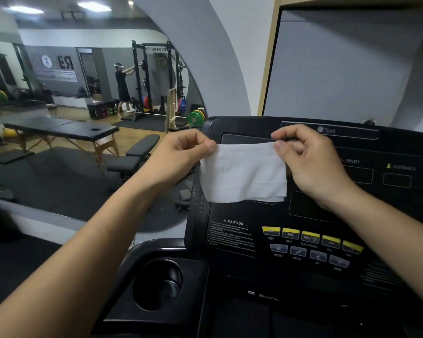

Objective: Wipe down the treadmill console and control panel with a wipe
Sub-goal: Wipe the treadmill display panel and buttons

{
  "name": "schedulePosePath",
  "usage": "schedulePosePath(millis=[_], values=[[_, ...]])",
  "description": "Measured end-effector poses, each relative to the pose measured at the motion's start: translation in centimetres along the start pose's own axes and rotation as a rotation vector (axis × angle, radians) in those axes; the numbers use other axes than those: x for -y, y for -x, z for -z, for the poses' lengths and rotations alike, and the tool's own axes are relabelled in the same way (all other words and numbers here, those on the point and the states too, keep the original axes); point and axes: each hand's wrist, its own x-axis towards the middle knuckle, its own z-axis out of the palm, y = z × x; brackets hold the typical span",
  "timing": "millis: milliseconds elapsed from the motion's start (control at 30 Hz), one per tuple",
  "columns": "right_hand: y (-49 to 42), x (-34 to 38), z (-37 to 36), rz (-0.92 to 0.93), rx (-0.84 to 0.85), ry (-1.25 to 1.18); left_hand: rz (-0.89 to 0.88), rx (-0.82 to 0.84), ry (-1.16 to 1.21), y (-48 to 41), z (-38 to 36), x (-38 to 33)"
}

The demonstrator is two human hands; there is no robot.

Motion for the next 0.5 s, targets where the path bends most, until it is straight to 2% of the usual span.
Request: schedulePosePath(millis=[100,167,300,333,400,433,500], values=[[-0.3,-0.1,-0.3,-0.079,0.125,-0.118,-0.014,-0.058,-0.144,-0.2,-0.9,0.8],[-0.4,-0.1,-0.4,-0.098,0.230,-0.092,-0.058,-0.109,-0.199,-0.3,-1.4,1.2],[-2.0,-1.3,-0.7,0.077,0.141,0.522,-0.275,-0.136,-0.507,-1.3,-1.6,2.2],[-2.3,-1.6,-1.0,0.157,0.099,0.697,-0.293,-0.121,-0.583,-1.7,-1.8,2.6],[-2.2,-2.5,-2.1,0.452,0.035,0.963,-0.348,-0.091,-0.728,-2.2,-2.5,3.9],[-1.7,-2.9,-3.0,0.618,0.029,0.997,-0.368,-0.087,-0.776,-2.3,-2.7,4.4],[0.1,-4.2,-4.9,0.842,0.159,0.972,-0.400,-0.096,-0.791,-2.5,-2.9,5.2]])
